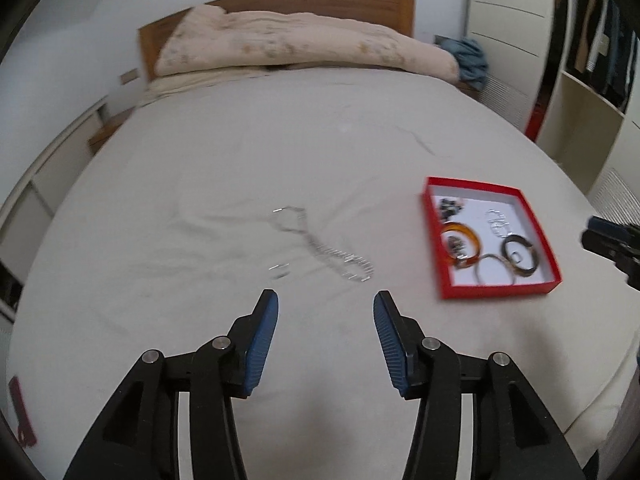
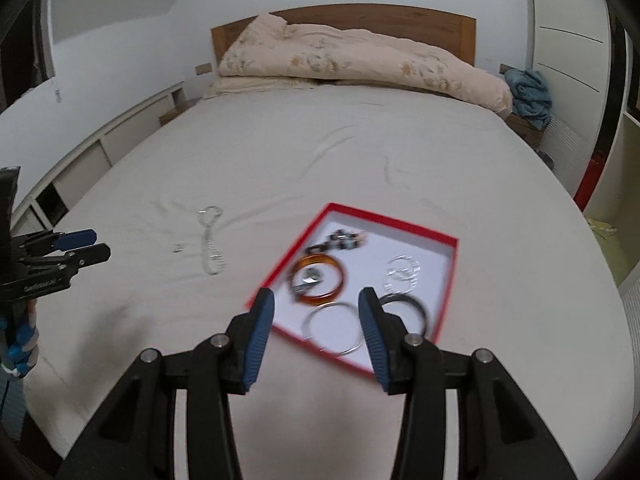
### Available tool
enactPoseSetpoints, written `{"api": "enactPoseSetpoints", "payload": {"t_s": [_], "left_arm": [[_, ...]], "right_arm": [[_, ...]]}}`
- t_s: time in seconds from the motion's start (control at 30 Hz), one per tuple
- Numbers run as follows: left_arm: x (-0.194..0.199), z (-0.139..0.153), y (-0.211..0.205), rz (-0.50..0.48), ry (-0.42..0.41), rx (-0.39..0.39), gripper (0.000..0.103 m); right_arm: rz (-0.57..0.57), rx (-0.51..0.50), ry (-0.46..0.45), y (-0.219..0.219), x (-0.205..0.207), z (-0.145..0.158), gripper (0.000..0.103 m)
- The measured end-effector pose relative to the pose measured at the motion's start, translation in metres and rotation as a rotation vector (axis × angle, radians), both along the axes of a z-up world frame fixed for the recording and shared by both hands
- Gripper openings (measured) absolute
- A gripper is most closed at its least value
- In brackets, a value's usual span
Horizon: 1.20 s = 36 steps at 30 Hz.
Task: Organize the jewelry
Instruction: 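Withdraw both tools from the box toward the small ring and chain, then grasp the small silver ring with the left tool while the right tool grasps the chain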
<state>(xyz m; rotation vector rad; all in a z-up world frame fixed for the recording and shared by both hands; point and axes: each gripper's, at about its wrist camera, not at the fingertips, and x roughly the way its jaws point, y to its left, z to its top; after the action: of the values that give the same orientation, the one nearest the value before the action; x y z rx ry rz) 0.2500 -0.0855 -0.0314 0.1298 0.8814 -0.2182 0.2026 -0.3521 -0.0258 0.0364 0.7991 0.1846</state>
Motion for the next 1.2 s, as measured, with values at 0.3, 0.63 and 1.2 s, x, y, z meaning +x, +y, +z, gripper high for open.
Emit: {"api": "enactPoseSetpoints", "payload": {"t_s": [0.3,0.63,1.2], "left_arm": [[-0.017,-0.001,0.059,0.083,-0.020,0.009,0.052],[0.021,-0.043,0.080,0.095,0.026,-0.025,0.053],[0.123,-0.134,0.045,-0.048,0.132,-0.050,0.049]], "right_arm": [[0.105,0.044,-0.010,0.074,-0.022,0.001,0.042],[0.215,0.038,0.035,0.140,0.027,-0.035,0.042],[0.250,-0.020,0.137,0.184,0.129,-0.136,0.042]]}}
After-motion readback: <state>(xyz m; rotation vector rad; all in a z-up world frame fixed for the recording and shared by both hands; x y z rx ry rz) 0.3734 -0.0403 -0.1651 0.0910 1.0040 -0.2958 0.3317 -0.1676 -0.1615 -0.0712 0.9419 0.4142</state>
